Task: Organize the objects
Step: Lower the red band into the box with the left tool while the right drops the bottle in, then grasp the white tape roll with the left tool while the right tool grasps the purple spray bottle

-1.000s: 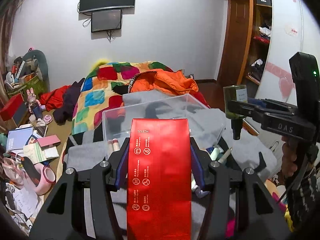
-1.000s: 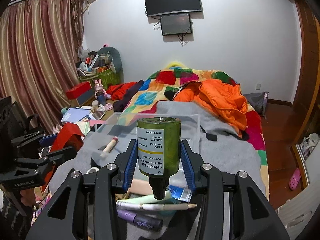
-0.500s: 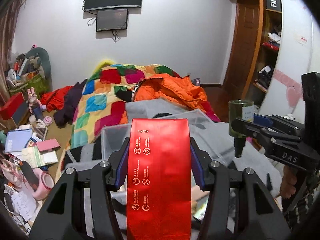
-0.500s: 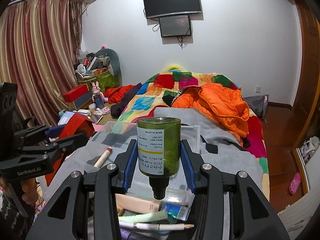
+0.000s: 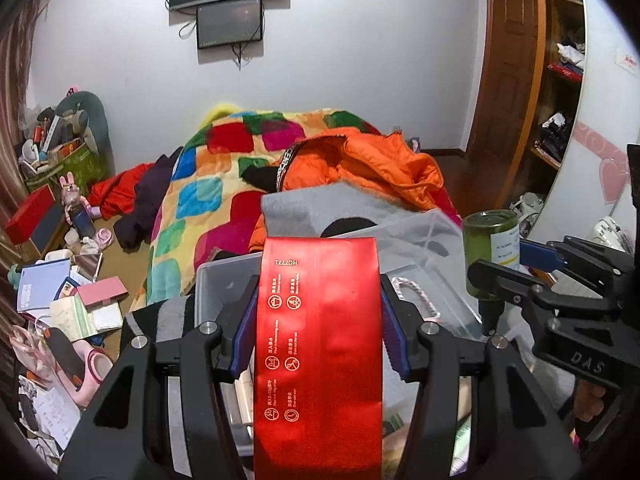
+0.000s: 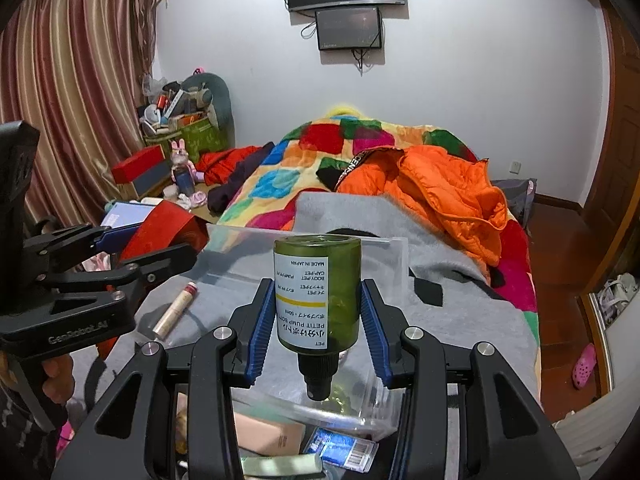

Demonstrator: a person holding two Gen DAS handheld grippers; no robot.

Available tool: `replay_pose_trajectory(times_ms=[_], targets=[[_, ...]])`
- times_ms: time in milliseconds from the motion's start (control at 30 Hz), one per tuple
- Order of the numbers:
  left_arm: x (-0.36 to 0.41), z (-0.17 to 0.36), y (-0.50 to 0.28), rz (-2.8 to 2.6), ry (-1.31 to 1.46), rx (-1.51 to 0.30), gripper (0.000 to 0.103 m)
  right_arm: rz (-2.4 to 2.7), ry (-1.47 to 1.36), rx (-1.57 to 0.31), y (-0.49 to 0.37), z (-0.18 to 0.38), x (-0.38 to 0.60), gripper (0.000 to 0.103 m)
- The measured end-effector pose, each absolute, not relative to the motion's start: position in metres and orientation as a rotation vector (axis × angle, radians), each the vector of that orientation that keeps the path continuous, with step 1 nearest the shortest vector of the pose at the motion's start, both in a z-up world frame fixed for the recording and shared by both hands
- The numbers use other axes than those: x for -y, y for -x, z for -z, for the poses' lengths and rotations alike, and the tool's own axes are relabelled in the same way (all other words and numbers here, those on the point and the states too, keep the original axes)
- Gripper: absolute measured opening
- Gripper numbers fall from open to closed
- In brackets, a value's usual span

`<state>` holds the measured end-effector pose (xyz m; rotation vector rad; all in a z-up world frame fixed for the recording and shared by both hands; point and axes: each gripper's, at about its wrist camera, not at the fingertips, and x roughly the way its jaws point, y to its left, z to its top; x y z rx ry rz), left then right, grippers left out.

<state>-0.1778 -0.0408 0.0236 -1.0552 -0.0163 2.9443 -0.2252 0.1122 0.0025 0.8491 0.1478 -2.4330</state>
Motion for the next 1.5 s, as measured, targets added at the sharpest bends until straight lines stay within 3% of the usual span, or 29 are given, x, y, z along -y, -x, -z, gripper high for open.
replay_pose_trajectory(times_ms=[667,800,867,1067,1300,1500], targets=[[0.039,0.007,0.207,-2.872,1.181,0.012,0.054,2.338,-0.969,-0.275,0.242,0.036,-0.083,0.039],[0.037,0.002,0.199,-2.876,1.157,0.011,0.064,2.316,-1.003,-0.261,0.242,0.038,-0.083,0.042],[0.036,-0.002,0.193,-2.887,1.141,0.002,0.068,2.322,-1.005,-0.249,0.242,0.037,-0.085,0.053],[0.034,-0.017,0.173,-2.925,1.077,-0.031,0.078,2.361,-0.955,-0.240,0.229,0.024,-0.093,0.069],[0.033,-0.034,0.146,-2.963,1.005,-0.042,0.091,2.395,-0.911,-0.222,0.211,0.008,-0.109,0.071],[0.040,-0.042,0.123,-2.989,0.976,-0.022,0.096,2.422,-0.888,-0.185,0.192,-0.001,-0.126,0.074]])
